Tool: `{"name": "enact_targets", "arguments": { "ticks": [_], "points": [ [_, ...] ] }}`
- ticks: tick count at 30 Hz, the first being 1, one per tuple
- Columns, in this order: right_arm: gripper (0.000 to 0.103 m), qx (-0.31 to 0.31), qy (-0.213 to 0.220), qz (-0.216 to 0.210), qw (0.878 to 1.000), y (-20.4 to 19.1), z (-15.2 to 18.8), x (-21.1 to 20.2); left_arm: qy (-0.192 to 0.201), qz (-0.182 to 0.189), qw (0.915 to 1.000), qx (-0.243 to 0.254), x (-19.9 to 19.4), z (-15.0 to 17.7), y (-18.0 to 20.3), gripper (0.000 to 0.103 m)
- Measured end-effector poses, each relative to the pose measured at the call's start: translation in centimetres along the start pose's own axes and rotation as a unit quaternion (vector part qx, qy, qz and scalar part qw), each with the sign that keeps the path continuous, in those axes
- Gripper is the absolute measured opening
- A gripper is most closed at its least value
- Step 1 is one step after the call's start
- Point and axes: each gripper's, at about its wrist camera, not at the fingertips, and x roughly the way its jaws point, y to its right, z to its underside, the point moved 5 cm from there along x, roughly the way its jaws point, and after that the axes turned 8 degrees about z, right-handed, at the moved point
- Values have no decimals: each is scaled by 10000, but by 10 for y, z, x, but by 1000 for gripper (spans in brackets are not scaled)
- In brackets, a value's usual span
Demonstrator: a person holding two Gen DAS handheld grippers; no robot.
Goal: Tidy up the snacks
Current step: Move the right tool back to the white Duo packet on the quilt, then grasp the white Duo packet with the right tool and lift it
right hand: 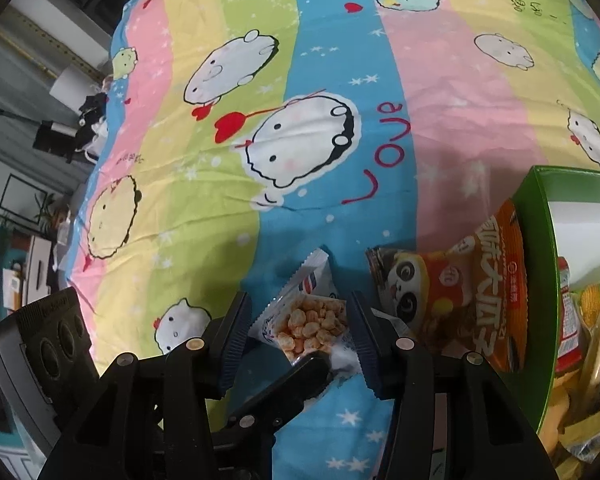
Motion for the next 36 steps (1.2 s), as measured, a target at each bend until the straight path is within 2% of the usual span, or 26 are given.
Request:
{"name": "enact_targets", "arguments": {
  "ticks": [4, 10, 14, 16, 19, 21, 22, 24, 27, 30, 33, 36],
  "points": [
    [52, 40, -73, -15, 10000, -2, 6, 4, -56, -144, 9998, 98, -2, 5, 2, 63],
    [52, 225, -246, -689, 9971, -10, 34, -6, -58, -259, 9996, 121, -24, 15, -4, 63],
    [52, 197, -357, -894, 9952, -23, 51, -9, -142, -390, 9987, 304, -40, 25, -7, 64],
    [52, 73, -303, -841, 9960, -29, 54, -14, -108, -433, 9985, 329, -45, 26, -7, 62],
    [53, -35, 33, -493, 9988, -31, 48, -27, -45, -507, 9983, 282, -52, 26, -8, 64],
    [59, -14, 134, -385, 9992, -28, 41, -31, 11, -440, 9987, 242, -55, 25, -6, 65],
    [65, 21, 107, -411, 9991, -27, 38, -30, 10, -405, 9989, 225, -54, 25, -5, 66],
    [68, 12, 35, -505, 9987, -26, 35, -24, -55, -435, 9988, 228, -52, 27, -3, 68],
    [68, 47, -242, -545, 9982, -24, 39, -6, -189, -492, 9983, 234, -43, 31, -3, 68],
    [68, 3, -425, -582, 9974, -26, 47, 10, -329, -364, 9986, 184, -35, 36, -3, 68],
    [67, -12, -660, -682, 9955, -29, 58, 24, -493, -160, 9986, 66, -24, 43, -4, 66],
    [55, -32, -578, -682, 9960, -29, 64, 27, -504, -54, 9985, 191, -20, 48, 2, 48]
  ]
}}
